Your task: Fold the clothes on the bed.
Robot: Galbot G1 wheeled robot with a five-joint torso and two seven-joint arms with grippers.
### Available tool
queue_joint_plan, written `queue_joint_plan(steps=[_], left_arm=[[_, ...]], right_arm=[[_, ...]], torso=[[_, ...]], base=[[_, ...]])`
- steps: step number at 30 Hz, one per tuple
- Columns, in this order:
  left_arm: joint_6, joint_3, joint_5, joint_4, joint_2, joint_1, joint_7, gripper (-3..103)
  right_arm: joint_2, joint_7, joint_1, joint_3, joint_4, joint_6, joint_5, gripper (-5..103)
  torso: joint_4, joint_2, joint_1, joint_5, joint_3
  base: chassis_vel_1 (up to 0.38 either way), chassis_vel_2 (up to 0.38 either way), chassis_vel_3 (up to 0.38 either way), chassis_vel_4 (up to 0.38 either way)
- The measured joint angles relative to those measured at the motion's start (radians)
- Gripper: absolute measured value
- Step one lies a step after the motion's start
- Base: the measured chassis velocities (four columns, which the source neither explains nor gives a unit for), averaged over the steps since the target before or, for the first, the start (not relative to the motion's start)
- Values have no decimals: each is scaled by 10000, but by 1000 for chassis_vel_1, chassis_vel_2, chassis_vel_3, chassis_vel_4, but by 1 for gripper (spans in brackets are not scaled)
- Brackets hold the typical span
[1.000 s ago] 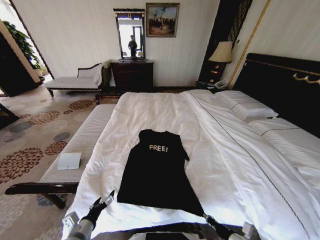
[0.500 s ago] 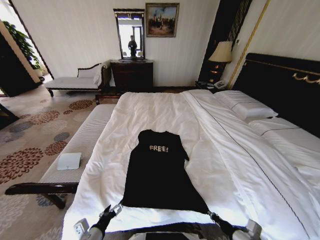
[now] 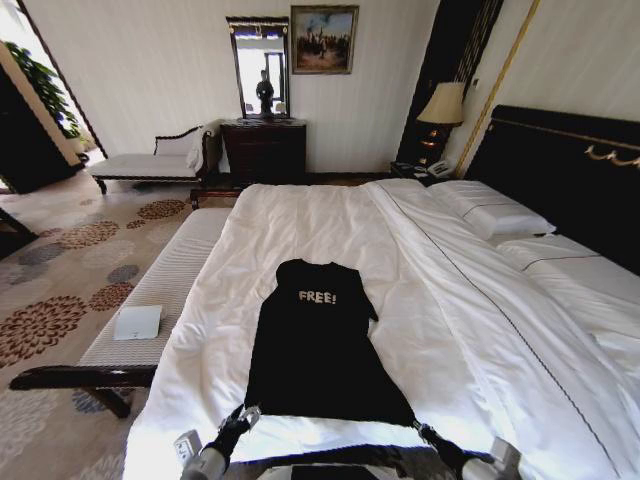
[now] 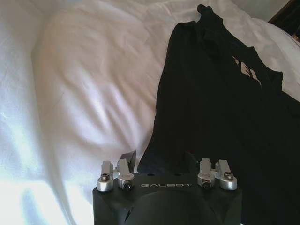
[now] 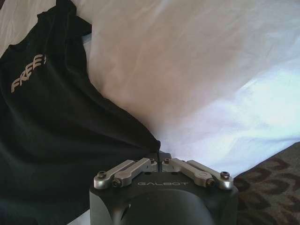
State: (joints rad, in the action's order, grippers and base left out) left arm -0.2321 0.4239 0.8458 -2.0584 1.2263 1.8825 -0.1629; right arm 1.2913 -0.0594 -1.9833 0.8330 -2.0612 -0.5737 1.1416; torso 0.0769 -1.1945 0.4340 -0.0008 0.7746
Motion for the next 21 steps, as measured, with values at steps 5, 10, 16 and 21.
queue_joint_plan(steps=[5, 10, 16, 21], left_arm=[[19, -33, -118, -12, -6, 23, -7, 43], [35, -23, -188, -46, -30, 56, -29, 28], [151, -73, -859, -446, -75, 235, -183, 6], [161, -74, -1074, -1027, -92, 330, -273, 1]], right_arm=[[13, -29, 13, -14, -4, -3, 17, 0], [29, -64, 30, -44, -6, -3, 25, 0], [37, -111, 53, -50, -78, -3, 44, 0], [56, -127, 77, -87, -118, -11, 59, 0]], torso=[[0, 0, 0, 1, 0], [0, 0, 0, 0, 0], [0, 0, 0, 0, 0], [1, 0, 0, 1, 0]], base=[[0, 0, 0, 0], [0, 0, 0, 0], [0, 0, 0, 0], [0, 0, 0, 0]])
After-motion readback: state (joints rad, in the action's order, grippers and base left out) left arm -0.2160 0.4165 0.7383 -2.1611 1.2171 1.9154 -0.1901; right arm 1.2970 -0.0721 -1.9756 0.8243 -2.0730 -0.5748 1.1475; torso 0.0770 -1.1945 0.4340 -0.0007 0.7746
